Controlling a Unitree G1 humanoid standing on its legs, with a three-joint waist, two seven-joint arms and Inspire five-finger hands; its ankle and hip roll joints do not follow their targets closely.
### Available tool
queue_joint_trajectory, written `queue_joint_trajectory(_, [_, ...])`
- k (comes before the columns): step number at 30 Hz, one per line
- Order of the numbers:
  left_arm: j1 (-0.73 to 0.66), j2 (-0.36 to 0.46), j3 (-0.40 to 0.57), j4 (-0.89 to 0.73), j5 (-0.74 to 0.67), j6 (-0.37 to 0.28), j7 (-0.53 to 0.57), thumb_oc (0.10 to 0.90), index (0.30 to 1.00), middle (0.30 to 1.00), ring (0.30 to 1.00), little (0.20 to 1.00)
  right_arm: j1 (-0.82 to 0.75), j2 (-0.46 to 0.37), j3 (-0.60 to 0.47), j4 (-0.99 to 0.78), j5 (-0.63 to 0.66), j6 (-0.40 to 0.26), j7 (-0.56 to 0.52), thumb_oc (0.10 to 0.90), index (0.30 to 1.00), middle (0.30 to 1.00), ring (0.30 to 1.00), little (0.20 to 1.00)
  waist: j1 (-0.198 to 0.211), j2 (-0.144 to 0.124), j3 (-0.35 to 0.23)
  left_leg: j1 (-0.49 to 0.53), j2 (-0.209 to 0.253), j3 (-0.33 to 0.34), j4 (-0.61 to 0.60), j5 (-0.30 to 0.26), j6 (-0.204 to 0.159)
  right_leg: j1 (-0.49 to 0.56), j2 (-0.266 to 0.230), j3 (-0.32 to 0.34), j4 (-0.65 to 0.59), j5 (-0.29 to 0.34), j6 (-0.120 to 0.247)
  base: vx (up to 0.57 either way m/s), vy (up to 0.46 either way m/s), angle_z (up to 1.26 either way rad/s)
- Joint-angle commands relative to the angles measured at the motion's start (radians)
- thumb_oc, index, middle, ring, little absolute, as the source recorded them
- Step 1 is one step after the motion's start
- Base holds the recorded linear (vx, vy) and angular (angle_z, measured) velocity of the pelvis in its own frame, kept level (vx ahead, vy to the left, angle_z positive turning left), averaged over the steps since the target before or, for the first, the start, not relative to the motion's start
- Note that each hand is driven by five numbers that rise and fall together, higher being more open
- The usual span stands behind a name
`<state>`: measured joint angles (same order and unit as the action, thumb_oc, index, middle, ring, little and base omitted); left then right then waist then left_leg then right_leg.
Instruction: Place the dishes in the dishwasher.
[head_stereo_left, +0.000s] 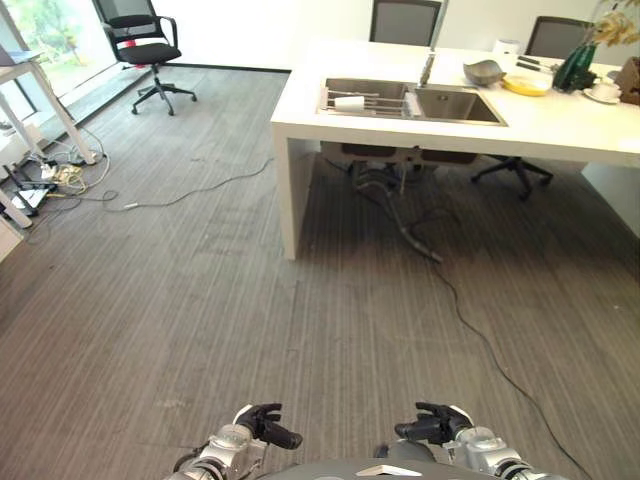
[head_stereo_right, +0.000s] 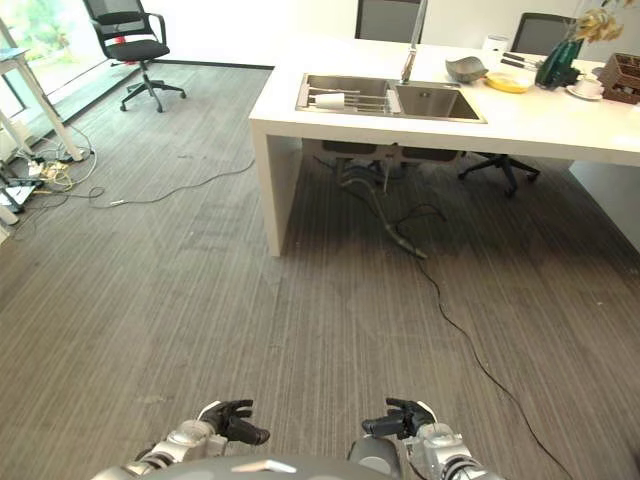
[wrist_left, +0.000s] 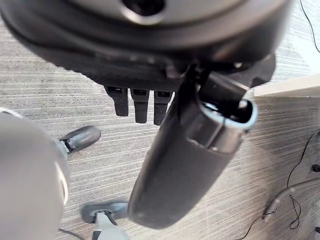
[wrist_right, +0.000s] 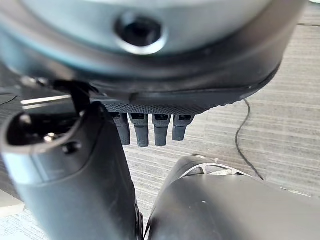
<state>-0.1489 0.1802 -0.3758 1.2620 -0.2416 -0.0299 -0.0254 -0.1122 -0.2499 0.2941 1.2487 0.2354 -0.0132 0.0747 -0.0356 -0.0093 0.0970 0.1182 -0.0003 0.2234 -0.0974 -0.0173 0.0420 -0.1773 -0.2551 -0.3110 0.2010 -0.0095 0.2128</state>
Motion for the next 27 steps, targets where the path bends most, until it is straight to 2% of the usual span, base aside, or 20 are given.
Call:
queue_joint_trajectory(1, [-0.104, -0.017, 0.01, -0.005, 0.025, -0.037, 0.005, 0.8, 0.9, 0.9, 0.9, 0.9, -0.037, -0.043, 0.0, 0.008, -0.023, -0.008, -0.009, 0.8, 0.9, 0.9, 0.9, 0.9, -0.004, 0.021, 0.032, 0.066, -0.018, -0.034, 0.01, -0.104, -0.045, 0.029, -0.01, 0.056, -0.146, 0.113, 0.001, 0.24, -0.101, 0.41])
queue_joint_trajectory(2, [-0.109, -0.015, 0.013, -0.006, 0.02, -0.039, 0.005, 0.8, 0.9, 0.9, 0.9, 0.9, -0.032, -0.042, -0.007, 0.013, -0.023, -0.007, -0.005, 0.8, 0.9, 0.9, 0.9, 0.9, -0.011, 0.02, 0.032, 0.082, -0.015, -0.043, 0.01, -0.117, -0.056, 0.015, -0.018, 0.07, -0.19, 0.131, 0.008, 0.4, -0.169, 0.38])
queue_joint_trajectory(3, [-0.109, -0.012, 0.022, -0.005, 0.019, -0.04, 0.006, 0.8, 0.9, 0.9, 0.9, 0.9, -0.019, -0.035, -0.011, 0.024, -0.031, -0.003, 0.002, 0.8, 0.9, 0.9, 0.9, 0.9, -0.018, 0.013, 0.028, 0.124, -0.01, -0.053, 0.01, -0.147, -0.068, 0.003, -0.033, 0.054, -0.221, 0.166, 0.024, 0.55, -0.239, 0.32])
queue_joint_trajectory(5, [-0.106, -0.007, 0.034, -0.005, 0.011, -0.041, 0.006, 0.8, 0.9, 0.9, 0.9, 0.9, 0.005, -0.027, -0.019, 0.034, -0.031, -0.001, 0.011, 0.8, 0.9, 0.9, 0.9, 0.9, -0.018, 0.001, 0.01, 0.175, -0.002, -0.07, 0.01, -0.183, -0.077, 0.017, -0.038, 0.031, -0.196, 0.163, 0.024, 0.56, -0.275, 0.18])
queue_joint_trajectory(7, [-0.091, -0.007, 0.045, -0.013, -0.007, -0.04, 0.009, 0.8, 0.9, 0.9, 0.9, 0.9, 0.022, -0.023, -0.02, 0.043, -0.033, -0.001, 0.016, 0.8, 0.9, 0.9, 0.9, 0.9, -0.022, 0.006, -0.008, 0.219, 0.043, -0.08, 0.039, -0.201, -0.086, 0.022, -0.011, 0.025, -0.131, 0.129, 0.008, 0.51, -0.316, 0.34])
queue_joint_trajectory(8, [-0.085, -0.007, 0.051, -0.014, -0.018, -0.04, 0.012, 0.8, 0.9, 0.9, 0.9, 0.9, 0.022, -0.023, -0.016, 0.046, -0.03, -0.002, 0.016, 0.8, 0.9, 0.9, 0.9, 0.9, -0.026, 0.015, -0.012, 0.203, 0.082, -0.087, 0.114, -0.18, -0.099, 0.025, 0.016, 0.023, -0.1, 0.097, -0.013, 0.44, -0.353, 0.6])
queue_joint_trajectory(9, [-0.081, -0.006, 0.053, -0.019, -0.033, -0.041, 0.015, 0.8, 0.9, 0.9, 0.9, 0.9, 0.019, -0.023, -0.012, 0.052, -0.024, -0.006, 0.013, 0.8, 0.9, 0.9, 0.9, 0.9, -0.027, 0.023, -0.016, 0.17, 0.118, -0.097, 0.223, -0.135, -0.12, 0.038, 0.051, 0.019, -0.075, 0.056, -0.045, 0.31, -0.273, 0.66])
queue_joint_trajectory(10, [-0.081, -0.006, 0.053, -0.019, -0.033, -0.041, 0.015, 0.8, 0.9, 0.9, 0.9, 0.9, 0.019, -0.023, -0.012, 0.052, -0.024, -0.006, 0.013, 0.8, 0.9, 0.9, 0.9, 0.9, -0.027, 0.023, -0.016, 0.169, 0.118, -0.097, 0.223, -0.135, -0.119, 0.037, 0.051, 0.019, -0.075, 0.056, -0.045, 0.42, -0.418, 0.49])
queue_joint_trajectory(11, [-0.071, -0.007, 0.055, -0.026, -0.051, -0.037, 0.009, 0.8, 0.9, 0.9, 0.9, 0.9, 0.021, -0.03, -0.002, 0.075, -0.017, -0.003, 0.009, 0.8, 0.9, 0.9, 0.9, 0.9, -0.014, 0.021, -0.018, 0.054, 0.162, -0.121, 0.504, -0.033, -0.123, 0.102, 0.098, 0.002, -0.084, -0.001, -0.105, 0.37, -0.458, 0.32])
queue_joint_trajectory(12, [-0.073, -0.001, 0.057, -0.044, -0.075, -0.033, 0.014, 0.8, 0.9, 0.9, 0.9, 0.9, 0.026, -0.036, -0.004, 0.075, -0.01, -0.004, 0.004, 0.8, 0.9, 0.9, 0.9, 0.9, 0.001, 0.012, 0.0, -0.058, 0.176, -0.169, 0.705, 0.073, -0.13, 0.144, 0.126, -0.004, -0.096, -0.018, -0.144, 0.37, -0.458, 0.22])
queue_joint_trajectory(13, [-0.073, 0.0, 0.057, -0.044, -0.075, -0.033, 0.014, 0.8, 0.9, 0.9, 0.9, 0.9, 0.026, -0.036, -0.004, 0.075, -0.01, -0.004, 0.004, 0.8, 0.9, 0.9, 0.9, 0.9, 0.0, 0.012, -0.001, -0.059, 0.176, -0.17, 0.706, 0.073, -0.13, 0.143, 0.126, -0.005, -0.096, -0.018, -0.144, 0.25, -0.443, 0.09])
queue_joint_trajectory(14, [-0.076, 0.012, 0.055, -0.096, -0.106, -0.031, 0.025, 0.8, 0.9, 0.9, 0.9, 0.9, 0.027, -0.052, -0.006, 0.064, 0.004, -0.004, -0.006, 0.8, 0.9, 0.9, 0.9, 0.9, 0.027, -0.012, 0.044, -0.178, 0.193, -0.166, 0.921, 0.121, -0.11, 0.212, 0.156, -0.008, -0.121, -0.041, -0.183, 0.24, -0.366, 0.02])
queue_joint_trajectory(15, [-0.084, 0.017, 0.054, -0.112, -0.119, -0.032, 0.03, 0.8, 0.9, 0.9, 0.9, 0.9, 0.023, -0.059, 0.0, 0.071, -0.003, -0.001, -0.008, 0.8, 0.9, 0.9, 0.9, 0.9, 0.04, -0.022, 0.056, -0.237, 0.196, -0.148, 0.946, 0.106, -0.103, 0.249, 0.171, -0.013, -0.141, -0.06, -0.194, 0.38, -0.442, -0.13])
queue_joint_trajectory(17, [-0.093, 0.025, 0.051, -0.179, -0.148, -0.037, 0.038, 0.8, 0.9, 0.9, 0.9, 0.9, 0.024, -0.062, 0.003, 0.08, -0.004, 0.003, -0.013, 0.8, 0.9, 0.9, 0.9, 0.9, 0.066, -0.022, 0.063, -0.314, 0.183, -0.116, 0.908, 0.085, -0.109, 0.306, 0.194, -0.011, -0.175, -0.078, -0.196, 0.37, -0.181, -0.06])
queue_joint_trajectory(19, [-0.083, 0.052, 0.063, -0.307, -0.165, -0.051, 0.049, 0.8, 0.9, 0.9, 0.9, 0.9, 0.029, -0.07, -0.005, 0.068, 0.002, -0.005, -0.011, 0.8, 0.9, 0.9, 0.9, 0.9, 0.09, -0.017, 0.058, -0.333, 0.152, -0.081, 0.731, 0.082, -0.115, 0.344, 0.208, 0.001, -0.216, -0.085, -0.178, 0.38, -0.056, -0.2])
queue_joint_trajectory(21, [-0.066, 0.095, 0.081, -0.493, -0.187, -0.057, 0.051, 0.8, 0.9, 0.9, 0.9, 0.9, 0.028, -0.082, -0.02, 0.054, 0.011, -0.011, -0.012, 0.8, 0.9, 0.9, 0.9, 0.9, 0.12, -0.01, 0.053, -0.348, 0.118, -0.054, 0.492, 0.1, -0.11, 0.369, 0.218, 0.009, -0.239, -0.096, -0.16, 0.4, 0.02, -0.49])
queue_joint_trajectory(22, [-0.056, 0.121, 0.097, -0.6, -0.192, -0.062, 0.054, 0.8, 0.9, 0.9, 0.9, 0.9, 0.028, -0.086, -0.029, 0.053, 0.011, -0.014, -0.012, 0.8, 0.9, 0.9, 0.9, 0.9, 0.143, 0.004, 0.054, -0.356, 0.085, -0.068, 0.354, 0.114, -0.109, 0.387, 0.235, 0.017, -0.245, -0.107, -0.154, 0.3, 0.044, -0.46])
queue_joint_trajectory(24, [-0.054, 0.122, 0.098, -0.602, -0.192, -0.061, 0.055, 0.8, 0.9, 0.9, 0.9, 0.9, 0.028, -0.085, -0.029, 0.053, 0.011, -0.014, -0.012, 0.8, 0.9, 0.9, 0.9, 0.9, 0.143, 0.002, 0.053, -0.353, 0.083, -0.067, 0.345, 0.12, -0.109, 0.386, 0.233, 0.017, -0.245, -0.106, -0.153, 0.29, 0.043, -0.27])
queue_joint_trajectory(25, [-0.035, 0.182, 0.141, -0.809, -0.196, -0.071, 0.051, 0.8, 0.9, 0.9, 0.9, 0.9, 0.036, -0.079, -0.061, 0.063, 0.005, -0.019, -0.009, 0.8, 0.9, 0.9, 0.9, 0.9, 0.198, 0.024, 0.058, -0.395, 0.024, -0.156, 0.087, 0.189, -0.137, 0.444, 0.277, 0.066, -0.247, -0.157, -0.154, 0.54, 0.066, -0.17])
queue_joint_trajectory(27, [-0.045, 0.238, 0.189, -0.946, -0.189, -0.08, 0.056, 0.8, 0.9, 0.9, 0.9, 0.9, 0.041, -0.07, -0.084, 0.081, -0.001, -0.015, -0.004, 0.8, 0.9, 0.9, 0.9, 0.9, 0.212, 0.025, 0.059, -0.415, 0.021, -0.12, 0.08, 0.204, -0.132, 0.481, 0.294, 0.08, -0.229, -0.204, -0.158, 0.58, 0.073, -0.44])
